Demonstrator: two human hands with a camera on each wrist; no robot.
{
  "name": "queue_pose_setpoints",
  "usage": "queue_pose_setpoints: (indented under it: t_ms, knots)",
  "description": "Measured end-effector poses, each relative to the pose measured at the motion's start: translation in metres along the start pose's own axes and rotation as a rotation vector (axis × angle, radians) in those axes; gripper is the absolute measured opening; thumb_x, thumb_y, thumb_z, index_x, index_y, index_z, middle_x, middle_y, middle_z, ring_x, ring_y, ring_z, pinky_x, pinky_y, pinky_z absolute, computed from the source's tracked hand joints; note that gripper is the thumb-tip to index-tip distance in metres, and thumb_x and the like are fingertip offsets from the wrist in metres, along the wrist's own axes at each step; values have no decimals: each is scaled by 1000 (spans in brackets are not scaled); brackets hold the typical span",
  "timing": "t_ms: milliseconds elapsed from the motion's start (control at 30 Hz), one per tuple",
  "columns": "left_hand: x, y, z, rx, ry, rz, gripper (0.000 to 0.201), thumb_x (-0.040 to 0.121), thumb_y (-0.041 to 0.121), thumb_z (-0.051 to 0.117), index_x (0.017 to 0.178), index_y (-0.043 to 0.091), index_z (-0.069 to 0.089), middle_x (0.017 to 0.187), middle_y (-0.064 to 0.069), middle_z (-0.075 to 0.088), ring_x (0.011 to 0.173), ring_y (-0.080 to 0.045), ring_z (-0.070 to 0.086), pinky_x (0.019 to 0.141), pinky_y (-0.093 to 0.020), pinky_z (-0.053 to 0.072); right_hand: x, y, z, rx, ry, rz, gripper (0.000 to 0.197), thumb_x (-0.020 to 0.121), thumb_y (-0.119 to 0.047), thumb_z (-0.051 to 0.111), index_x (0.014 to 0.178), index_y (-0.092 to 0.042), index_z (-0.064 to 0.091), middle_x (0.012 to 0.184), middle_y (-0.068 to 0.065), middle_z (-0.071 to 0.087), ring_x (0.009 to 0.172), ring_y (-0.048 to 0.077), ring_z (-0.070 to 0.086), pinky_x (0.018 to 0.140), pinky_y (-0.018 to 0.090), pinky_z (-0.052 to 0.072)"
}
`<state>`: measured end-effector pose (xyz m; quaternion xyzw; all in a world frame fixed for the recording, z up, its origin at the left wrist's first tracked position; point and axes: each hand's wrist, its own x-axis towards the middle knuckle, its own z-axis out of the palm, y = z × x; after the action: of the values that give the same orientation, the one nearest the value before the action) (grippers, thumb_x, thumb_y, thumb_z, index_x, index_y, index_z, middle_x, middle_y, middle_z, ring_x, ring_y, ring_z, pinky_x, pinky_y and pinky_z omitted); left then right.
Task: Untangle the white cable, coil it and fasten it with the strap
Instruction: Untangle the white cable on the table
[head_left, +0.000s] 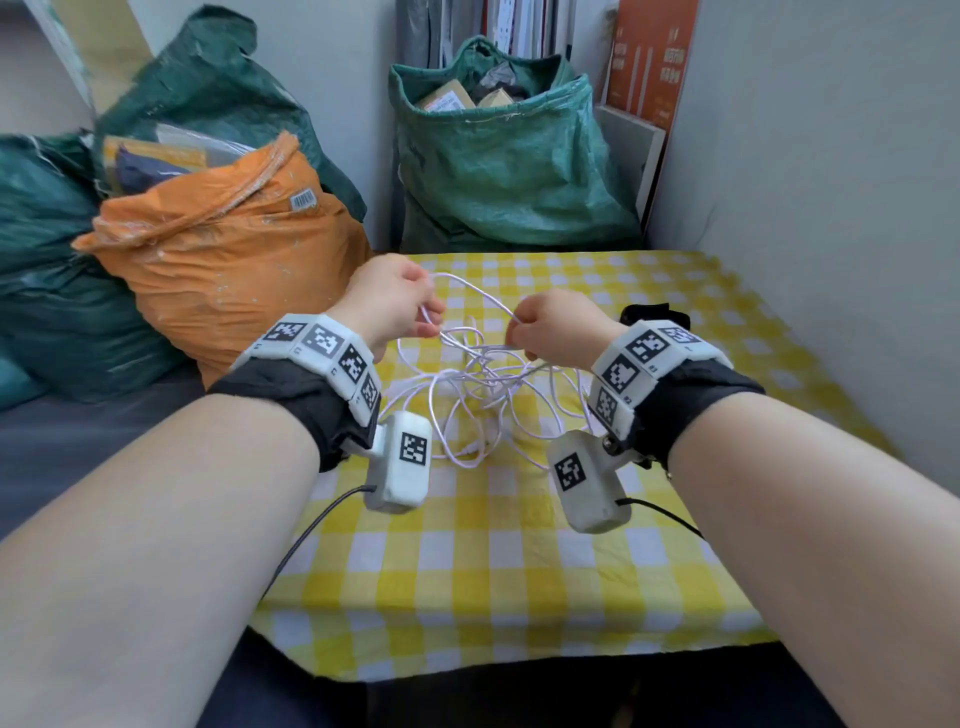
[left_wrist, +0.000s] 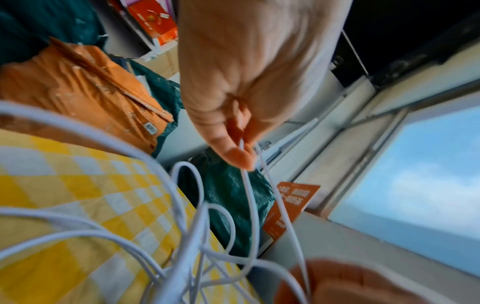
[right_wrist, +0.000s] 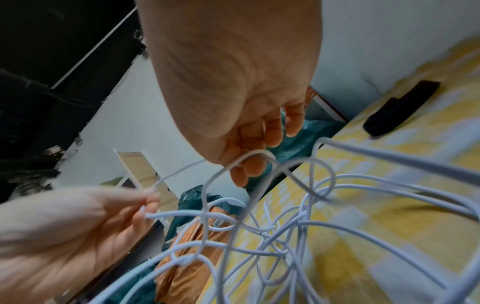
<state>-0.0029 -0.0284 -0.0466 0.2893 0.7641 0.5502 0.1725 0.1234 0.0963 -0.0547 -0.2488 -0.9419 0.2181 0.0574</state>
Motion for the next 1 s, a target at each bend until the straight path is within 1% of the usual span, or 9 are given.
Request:
queue_pose_setpoints:
  t_ms: [67, 133, 267, 433, 533, 667, 733, 867, 1000]
  knots:
    - [5, -1, -9, -143, 178, -115, 11, 96, -4, 34, 98, 1, 44, 70, -14, 51, 53, -19, 52, 38, -18, 48, -2, 9, -3, -14, -39, 72, 24, 92, -17, 52, 101, -7, 72, 88, 6, 70, 65, 13, 54, 51, 18, 37]
    - [8, -6, -16, -205, 236, -238, 16, 96, -7, 29, 103, 3, 39, 72, -15, 50, 56, -21, 50, 36, -19, 48, -5, 19, -4, -43, -51, 123, 24, 92, -18, 53, 101, -7, 73, 88, 5, 70, 62, 9, 52, 49, 18, 36]
    - [1, -8, -13, 0, 78, -319, 23, 95, -7, 33, 87, 12, 42, 69, -13, 51, 54, -19, 47, 33, -14, 41, -8, 26, -6, -1, 9, 138, 24, 93, -18, 50, 97, -12, 73, 85, 1, 72, 66, 8, 55, 51, 18, 38]
    - [-5, -3, -7, 138, -76, -316, 21, 95, 7, 39, 80, 13, 53, 72, -5, 61, 60, -16, 54, 59, -25, 44, -8, 25, -7, 79, 52, 110, 25, 94, -18, 47, 93, -12, 71, 79, 0, 72, 68, 9, 57, 51, 19, 41]
    - [-8, -7, -9, 196, -105, -359, 23, 94, 16, 42, 77, 13, 57, 76, -3, 61, 64, -17, 54, 64, -27, 43, -8, 27, -6, 84, 56, 135, 26, 94, -16, 47, 94, -9, 72, 76, -1, 70, 64, 9, 56, 52, 20, 41]
    - [-17, -19, -9, 256, -171, -472, 23, 96, 17, 38, 84, 12, 57, 77, -6, 62, 67, -20, 59, 67, -30, 48, -10, 32, -4, 127, 50, 148, 25, 94, -14, 48, 97, -5, 71, 83, 5, 73, 73, 9, 61, 57, 14, 42]
    - [-19, -24, -7, 266, -200, -494, 24, 96, 21, 39, 80, 13, 55, 75, -6, 63, 67, -21, 60, 70, -30, 47, -10, 32, -1, 132, 21, 152, 22, 94, -14, 50, 97, -6, 70, 81, 5, 73, 65, 4, 61, 53, 11, 41]
    - [-10, -23, -1, 256, -84, -289, 35, 97, 40, 37, 78, 15, 53, 84, -6, 59, 77, -24, 54, 75, -33, 40, -10, 31, 4, 97, -20, 143, 21, 94, -13, 51, 98, -7, 70, 66, -5, 64, 34, -8, 48, 32, 5, 29]
    - [-8, -8, 9, 379, -143, 116, 34, 93, 39, 52, 115, 14, 59, 104, -1, 58, 94, -16, 55, 82, -28, 43, -10, 23, 6, 85, -15, 51, 19, 93, -17, 52, 97, -15, 71, 82, 0, 72, 37, -7, 48, 33, 5, 28]
